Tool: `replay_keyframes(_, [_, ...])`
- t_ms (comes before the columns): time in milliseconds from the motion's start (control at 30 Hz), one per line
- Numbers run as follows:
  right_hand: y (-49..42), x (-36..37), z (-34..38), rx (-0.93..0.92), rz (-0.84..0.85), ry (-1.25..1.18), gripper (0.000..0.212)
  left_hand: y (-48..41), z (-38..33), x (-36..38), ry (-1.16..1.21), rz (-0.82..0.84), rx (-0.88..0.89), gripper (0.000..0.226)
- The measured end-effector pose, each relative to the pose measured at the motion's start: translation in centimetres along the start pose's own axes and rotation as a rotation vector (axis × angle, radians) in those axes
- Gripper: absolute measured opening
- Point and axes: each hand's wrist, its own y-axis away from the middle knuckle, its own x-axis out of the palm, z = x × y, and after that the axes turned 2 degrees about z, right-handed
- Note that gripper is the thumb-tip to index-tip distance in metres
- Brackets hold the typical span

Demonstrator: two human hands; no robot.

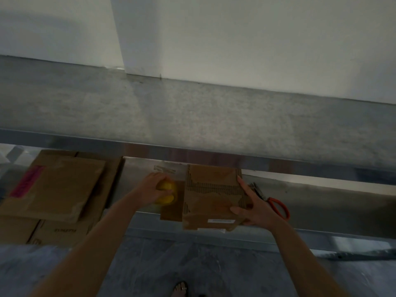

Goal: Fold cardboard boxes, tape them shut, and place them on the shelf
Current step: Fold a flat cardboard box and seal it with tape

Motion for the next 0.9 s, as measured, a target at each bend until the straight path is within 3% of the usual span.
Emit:
replay_keyframes(267, [-0.3, 0.0, -0.3, 0.007, -0.010, -0.035, 0.098, -0.8, 0.8, 1.9, 0.094, -0.030, -0.066, 0.037])
replay_keyframes(467, [-0.4, 0.1, -0.5, -0.009, -0.001, -0.029, 0.099, 1.2, 1.6, 2.3, 0.486, -0.183, -0.091, 0.030])
replay_keyframes(533, [-0.4, 0.0, -0.5, -0.007, 0.002, -0.015, 0.095, 1.1, 1.9, 2.1, 0.401, -0.184, -0.064, 0.030])
replay_keyframes(667, [-0.4, -0.1, -0.7, 0.029, 0.004, -0.007, 0.094, -0.3, 2.2, 1.4, -0.002, -0.157, -0.028, 0.035])
replay_keyframes(900, [-0.1, 0.0, 0.1, 0.006, -0.011, 0.065, 0.096, 0.2, 1.6, -0.5, 0.177, -0.046, 0.002, 0.032])
